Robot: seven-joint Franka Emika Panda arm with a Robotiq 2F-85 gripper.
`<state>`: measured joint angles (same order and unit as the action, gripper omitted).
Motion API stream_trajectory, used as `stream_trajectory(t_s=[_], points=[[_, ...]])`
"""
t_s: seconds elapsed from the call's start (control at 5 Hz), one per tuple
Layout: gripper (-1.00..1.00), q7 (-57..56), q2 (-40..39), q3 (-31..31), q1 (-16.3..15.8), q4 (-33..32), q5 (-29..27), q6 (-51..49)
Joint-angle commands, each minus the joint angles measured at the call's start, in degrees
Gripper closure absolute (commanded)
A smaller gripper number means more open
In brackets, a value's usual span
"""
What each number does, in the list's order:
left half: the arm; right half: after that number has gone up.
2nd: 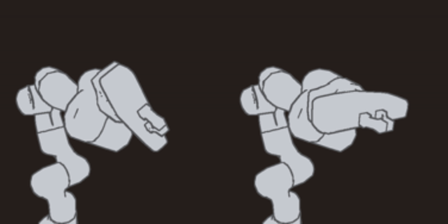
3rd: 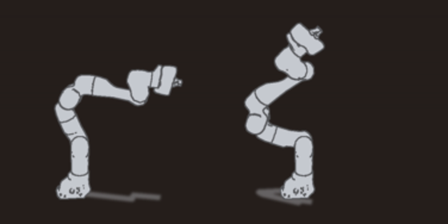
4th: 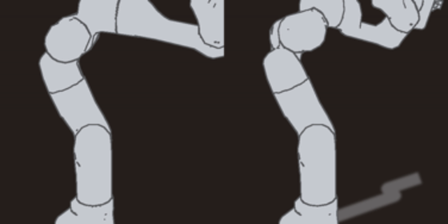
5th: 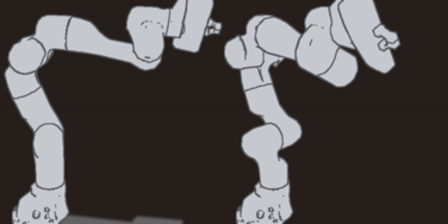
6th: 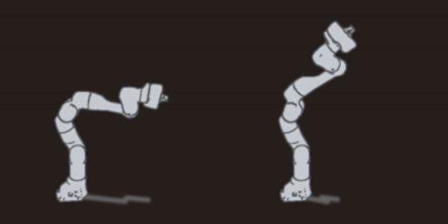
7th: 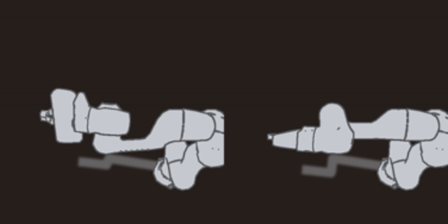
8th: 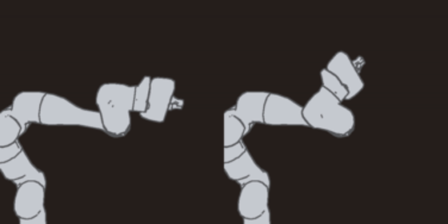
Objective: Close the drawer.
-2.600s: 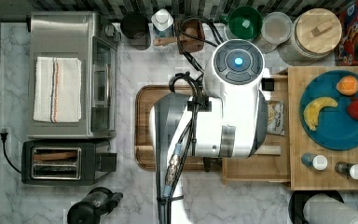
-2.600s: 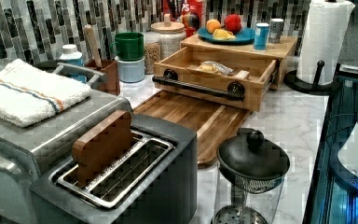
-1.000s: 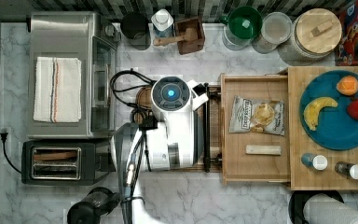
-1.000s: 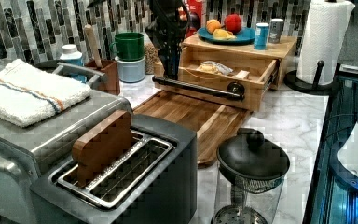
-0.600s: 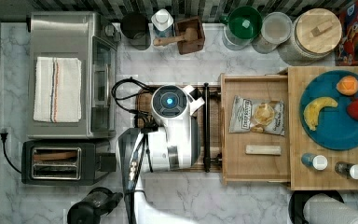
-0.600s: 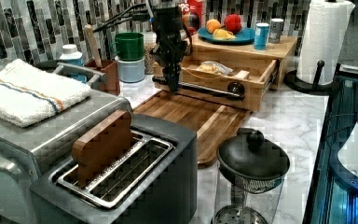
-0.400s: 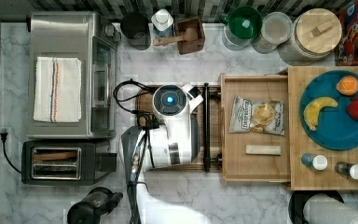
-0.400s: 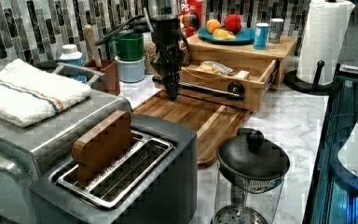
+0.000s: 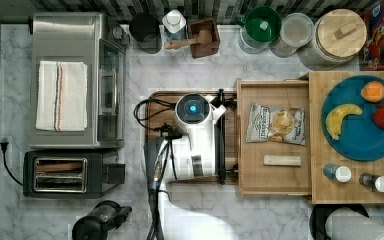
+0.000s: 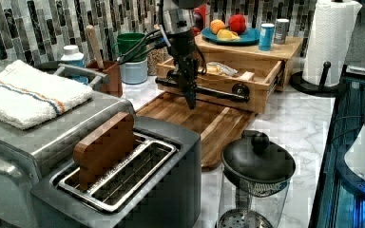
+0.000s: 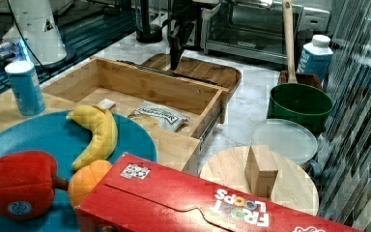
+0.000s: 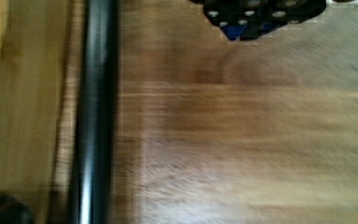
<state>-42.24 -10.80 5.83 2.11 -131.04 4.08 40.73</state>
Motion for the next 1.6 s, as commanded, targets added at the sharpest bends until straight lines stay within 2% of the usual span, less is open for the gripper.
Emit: stream_trajectory(t_s=[0.2, 0.4, 0.8, 1.0, 1.2, 1.4, 1.6], points=[[1.0, -13.7, 0.6, -3.6, 6.5, 4.9, 3.6, 4.3], [1.0, -15.9, -0.9, -4.9, 8.1, 5.2, 4.1, 7.8], [1.0, -25.9, -3.1, -7.9, 13.6, 11.7, 2.2, 2.4], [1.0, -30.9, -6.0, -9.9, 17.2, 15.2, 0.9, 3.0], [1.0, -32.5, -7.1, -11.3, 19.8, 15.1, 2.4, 7.6], [1.0, -35.2, -8.5, -13.3, 21.8, 18.3, 2.7, 5.5], [1.0, -35.6, -9.7, -15.6, 22.5, 21.8, 3.5, 3.9]])
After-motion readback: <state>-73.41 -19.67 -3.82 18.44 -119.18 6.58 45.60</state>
